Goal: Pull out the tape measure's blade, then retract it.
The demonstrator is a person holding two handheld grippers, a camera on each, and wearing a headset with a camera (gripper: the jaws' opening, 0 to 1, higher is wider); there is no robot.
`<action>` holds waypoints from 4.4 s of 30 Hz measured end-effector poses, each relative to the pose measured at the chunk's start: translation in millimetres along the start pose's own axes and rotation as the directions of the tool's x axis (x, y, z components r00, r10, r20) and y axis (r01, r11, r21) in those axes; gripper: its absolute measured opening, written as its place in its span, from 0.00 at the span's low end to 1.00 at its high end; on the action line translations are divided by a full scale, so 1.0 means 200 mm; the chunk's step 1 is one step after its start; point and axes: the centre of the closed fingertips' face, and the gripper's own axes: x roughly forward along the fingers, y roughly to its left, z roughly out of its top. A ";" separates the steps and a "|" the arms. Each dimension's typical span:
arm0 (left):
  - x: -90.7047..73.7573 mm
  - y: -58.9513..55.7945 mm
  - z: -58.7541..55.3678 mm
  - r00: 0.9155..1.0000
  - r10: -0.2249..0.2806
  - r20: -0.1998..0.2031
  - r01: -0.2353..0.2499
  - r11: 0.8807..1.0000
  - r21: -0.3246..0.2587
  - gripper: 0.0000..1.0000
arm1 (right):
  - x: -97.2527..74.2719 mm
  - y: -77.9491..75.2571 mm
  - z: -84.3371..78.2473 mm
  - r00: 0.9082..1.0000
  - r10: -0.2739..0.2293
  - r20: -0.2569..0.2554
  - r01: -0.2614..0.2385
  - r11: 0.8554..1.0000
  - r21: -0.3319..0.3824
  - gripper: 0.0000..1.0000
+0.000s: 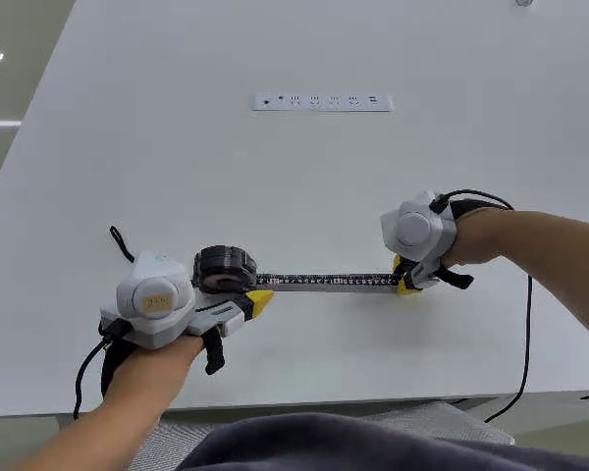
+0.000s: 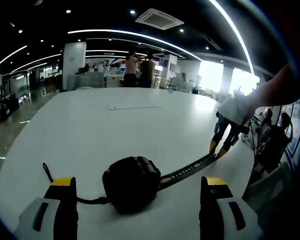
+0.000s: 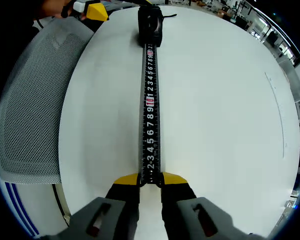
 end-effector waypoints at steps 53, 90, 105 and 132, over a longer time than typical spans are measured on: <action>0.22 0.06 -0.07 0.983 0.148 -0.106 -0.163 0.975 -0.151 0.79 | 0.01 0.01 0.00 1.000 -0.011 0.012 0.010 0.995 0.099 0.15; 0.23 0.05 -0.08 0.975 0.155 -0.160 -0.171 0.980 -0.096 0.62 | 0.01 0.01 0.00 1.000 -0.012 0.013 0.010 0.993 0.120 0.15; 0.24 0.05 -0.09 0.969 0.154 -0.192 -0.170 0.983 -0.069 0.60 | 0.01 0.01 0.01 1.000 -0.016 0.019 0.014 0.994 0.110 0.14; 0.24 0.06 -0.09 0.972 0.144 -0.185 -0.158 0.986 -0.061 0.60 | 0.01 0.01 0.03 0.999 -0.021 0.035 0.017 0.993 0.120 0.15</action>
